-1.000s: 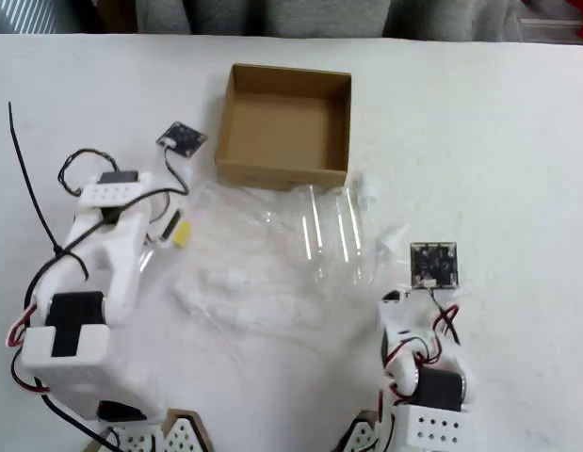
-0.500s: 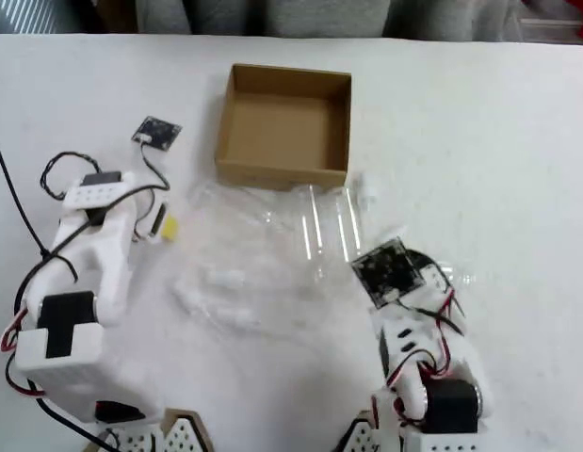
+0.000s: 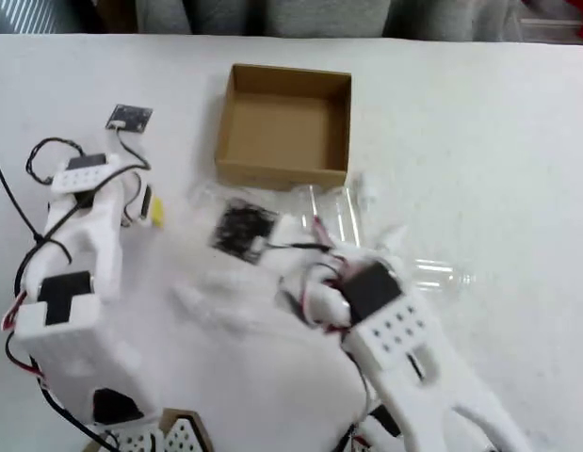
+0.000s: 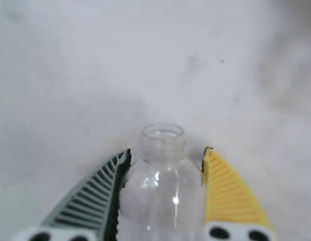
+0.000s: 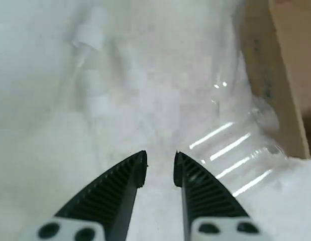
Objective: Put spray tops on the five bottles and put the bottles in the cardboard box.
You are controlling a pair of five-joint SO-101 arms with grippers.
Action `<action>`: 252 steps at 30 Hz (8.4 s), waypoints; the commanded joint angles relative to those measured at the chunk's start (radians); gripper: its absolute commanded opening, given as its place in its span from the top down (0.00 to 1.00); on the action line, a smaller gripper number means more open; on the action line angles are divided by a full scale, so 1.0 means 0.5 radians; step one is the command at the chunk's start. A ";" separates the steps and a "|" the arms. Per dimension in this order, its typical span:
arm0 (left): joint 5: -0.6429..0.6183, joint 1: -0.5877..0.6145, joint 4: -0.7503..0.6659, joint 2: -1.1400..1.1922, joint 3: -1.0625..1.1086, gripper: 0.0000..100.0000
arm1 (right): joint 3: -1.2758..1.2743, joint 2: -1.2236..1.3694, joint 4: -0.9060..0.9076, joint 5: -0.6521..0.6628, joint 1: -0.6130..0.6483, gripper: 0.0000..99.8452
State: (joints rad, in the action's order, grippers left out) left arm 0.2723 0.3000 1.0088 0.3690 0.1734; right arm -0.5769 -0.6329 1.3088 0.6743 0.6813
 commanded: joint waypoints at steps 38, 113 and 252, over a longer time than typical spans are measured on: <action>-0.031 0.041 0.157 0.081 -0.304 0.92 | 1.777 2.137 0.397 0.252 0.241 0.89; -0.021 0.035 0.153 0.081 -0.295 0.92 | 1.240 1.269 0.100 -1.034 -0.437 0.98; -0.626 -0.974 -1.185 -4.378 2.974 0.92 | 0.049 -0.183 -2.254 -1.958 -0.103 0.98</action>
State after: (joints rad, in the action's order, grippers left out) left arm -0.0299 -0.1880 0.4227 -1.8036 1.6724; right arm -0.5616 -0.7204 0.1949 -0.2969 0.6337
